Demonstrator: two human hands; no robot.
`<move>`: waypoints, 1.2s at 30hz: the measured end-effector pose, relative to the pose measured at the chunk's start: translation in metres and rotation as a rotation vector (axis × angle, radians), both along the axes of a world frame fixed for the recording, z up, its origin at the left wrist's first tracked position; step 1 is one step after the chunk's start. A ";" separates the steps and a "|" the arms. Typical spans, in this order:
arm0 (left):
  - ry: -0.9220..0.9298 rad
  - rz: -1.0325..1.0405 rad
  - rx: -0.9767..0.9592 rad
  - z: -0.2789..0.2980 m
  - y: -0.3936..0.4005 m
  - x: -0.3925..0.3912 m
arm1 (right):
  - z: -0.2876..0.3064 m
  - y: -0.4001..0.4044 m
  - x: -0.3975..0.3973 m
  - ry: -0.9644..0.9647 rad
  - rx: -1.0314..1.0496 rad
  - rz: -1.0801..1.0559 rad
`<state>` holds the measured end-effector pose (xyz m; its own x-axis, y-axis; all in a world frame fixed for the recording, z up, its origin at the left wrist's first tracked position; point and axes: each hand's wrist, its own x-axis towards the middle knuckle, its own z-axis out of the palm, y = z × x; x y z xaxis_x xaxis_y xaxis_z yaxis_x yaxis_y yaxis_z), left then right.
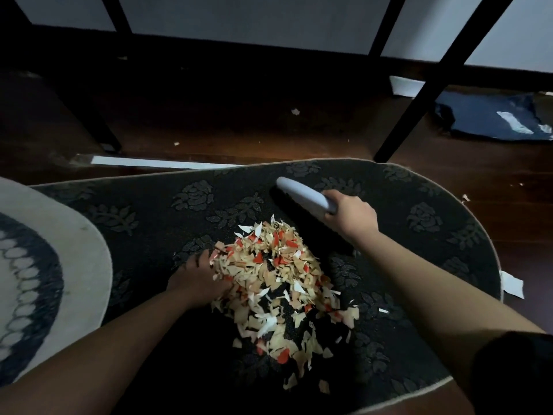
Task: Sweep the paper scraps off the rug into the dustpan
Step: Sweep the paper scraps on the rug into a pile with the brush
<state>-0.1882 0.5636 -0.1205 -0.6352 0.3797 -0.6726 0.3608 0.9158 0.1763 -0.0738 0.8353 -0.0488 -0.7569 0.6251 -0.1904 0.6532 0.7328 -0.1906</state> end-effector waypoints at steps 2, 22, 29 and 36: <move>-0.009 0.004 -0.013 -0.001 -0.006 -0.003 | -0.007 -0.007 -0.002 0.008 -0.053 0.025; 0.005 -0.012 -0.030 0.000 -0.013 -0.006 | 0.017 -0.025 0.059 0.069 -0.061 0.342; -0.005 -0.008 -0.004 0.001 -0.014 -0.008 | 0.020 -0.007 0.043 0.144 -0.128 0.146; -0.012 -0.006 0.007 -0.001 -0.016 -0.007 | 0.014 0.012 0.023 0.135 -0.080 0.068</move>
